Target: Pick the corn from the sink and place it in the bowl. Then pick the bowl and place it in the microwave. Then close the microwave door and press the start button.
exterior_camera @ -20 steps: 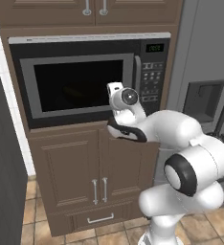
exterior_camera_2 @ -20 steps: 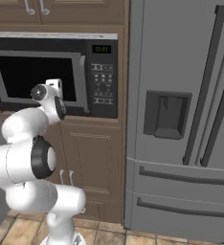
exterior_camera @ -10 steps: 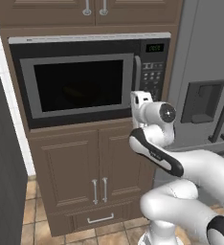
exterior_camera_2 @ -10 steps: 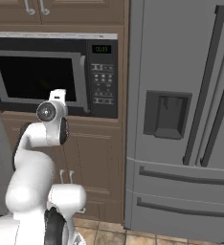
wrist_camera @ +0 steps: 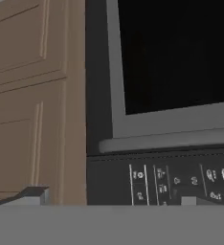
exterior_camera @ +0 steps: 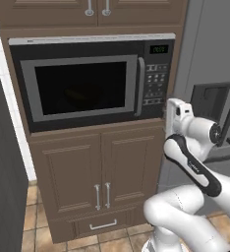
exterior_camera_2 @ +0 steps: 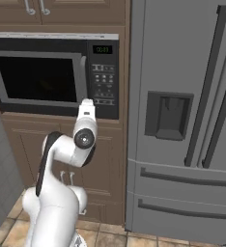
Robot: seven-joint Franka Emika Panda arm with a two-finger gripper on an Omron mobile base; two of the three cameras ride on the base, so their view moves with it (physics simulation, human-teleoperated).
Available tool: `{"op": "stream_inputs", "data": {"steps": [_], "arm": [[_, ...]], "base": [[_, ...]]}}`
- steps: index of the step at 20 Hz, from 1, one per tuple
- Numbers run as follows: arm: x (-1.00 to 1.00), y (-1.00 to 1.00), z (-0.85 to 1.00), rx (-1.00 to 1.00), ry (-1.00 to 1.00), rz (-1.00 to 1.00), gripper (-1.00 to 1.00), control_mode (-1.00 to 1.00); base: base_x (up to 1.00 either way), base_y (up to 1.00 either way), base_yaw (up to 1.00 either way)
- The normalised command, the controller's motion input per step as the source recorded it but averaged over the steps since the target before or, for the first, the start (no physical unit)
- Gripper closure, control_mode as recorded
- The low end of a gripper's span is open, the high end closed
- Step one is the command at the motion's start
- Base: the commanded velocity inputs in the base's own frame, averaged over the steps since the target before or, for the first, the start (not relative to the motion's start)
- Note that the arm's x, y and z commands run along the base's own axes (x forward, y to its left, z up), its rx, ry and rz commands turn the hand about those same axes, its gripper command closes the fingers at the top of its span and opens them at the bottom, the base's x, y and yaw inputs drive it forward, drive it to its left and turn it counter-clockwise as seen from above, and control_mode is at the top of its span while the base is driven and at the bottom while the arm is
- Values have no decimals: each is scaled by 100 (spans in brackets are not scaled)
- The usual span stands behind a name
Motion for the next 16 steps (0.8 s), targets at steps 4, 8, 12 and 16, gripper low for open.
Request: {"op": "stream_inputs", "data": {"steps": [4,8,12,16], "arm": [[2,-70,29,8,-6,0,100,-100],[13,-27,25,6,0,0,100,-100],[40,0,9,3,-2,0,100,-100],[48,11,0,0,-9,0,100,-100]], "base": [[0,0,0],[0,0,0],[0,0,0],[0,0,0]]}}
